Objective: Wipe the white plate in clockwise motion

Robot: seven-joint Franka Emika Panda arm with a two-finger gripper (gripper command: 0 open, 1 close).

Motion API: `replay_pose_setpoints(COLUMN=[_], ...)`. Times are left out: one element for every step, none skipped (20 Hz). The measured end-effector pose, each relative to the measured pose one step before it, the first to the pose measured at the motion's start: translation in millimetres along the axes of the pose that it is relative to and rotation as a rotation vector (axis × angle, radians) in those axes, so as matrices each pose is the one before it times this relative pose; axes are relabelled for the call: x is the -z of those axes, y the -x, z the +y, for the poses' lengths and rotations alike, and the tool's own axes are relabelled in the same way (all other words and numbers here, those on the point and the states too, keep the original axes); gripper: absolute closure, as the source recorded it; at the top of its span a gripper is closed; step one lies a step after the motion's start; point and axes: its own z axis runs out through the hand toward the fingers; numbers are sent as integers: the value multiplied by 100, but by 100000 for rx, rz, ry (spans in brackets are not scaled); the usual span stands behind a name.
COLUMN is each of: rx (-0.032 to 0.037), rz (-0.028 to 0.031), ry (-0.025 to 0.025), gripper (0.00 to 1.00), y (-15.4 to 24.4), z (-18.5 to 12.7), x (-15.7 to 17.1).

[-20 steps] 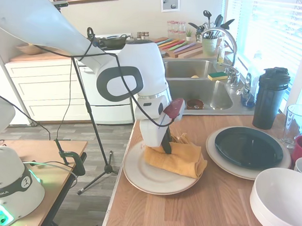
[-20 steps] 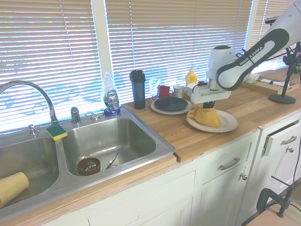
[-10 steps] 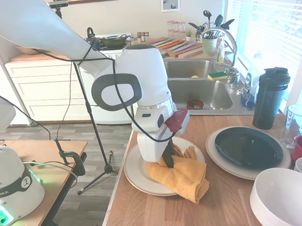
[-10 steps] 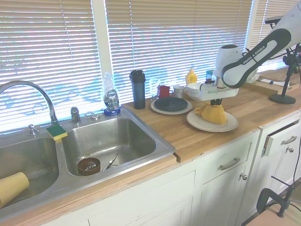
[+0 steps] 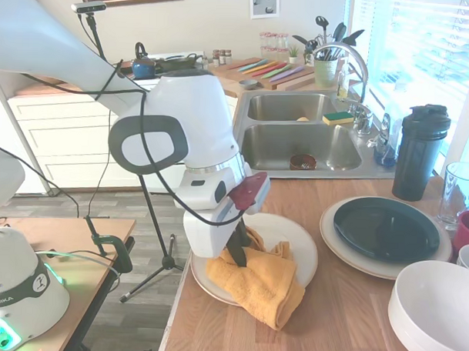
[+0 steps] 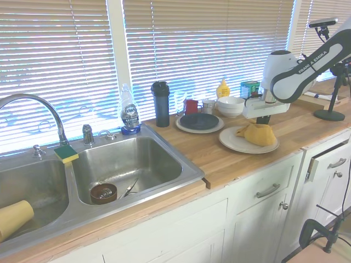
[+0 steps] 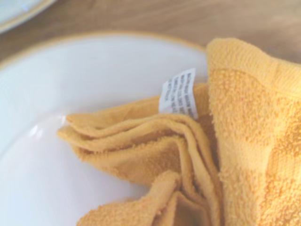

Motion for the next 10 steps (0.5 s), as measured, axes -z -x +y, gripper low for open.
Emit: replay_pose_setpoints(rx=[562, 515, 642, 587, 780, 806, 906, 858, 1005, 726], rz=[-268, -299, -456, -379, -376, -456, -468, -410, -379, -249], ry=[57, -165, -289, -376, -298, -238, -281, -276, -312, -199], gripper=[100, 100, 100, 100, 100, 100, 100, 100, 100, 100], y=[366, 446, 560, 570, 609, 652, 646, 617, 669, 449], z=[244, 120, 23, -89, -206, -267, -275, -266, -299, -208], x=[187, 244, 226, 212, 257, 246, 156, 115, 94, 46])
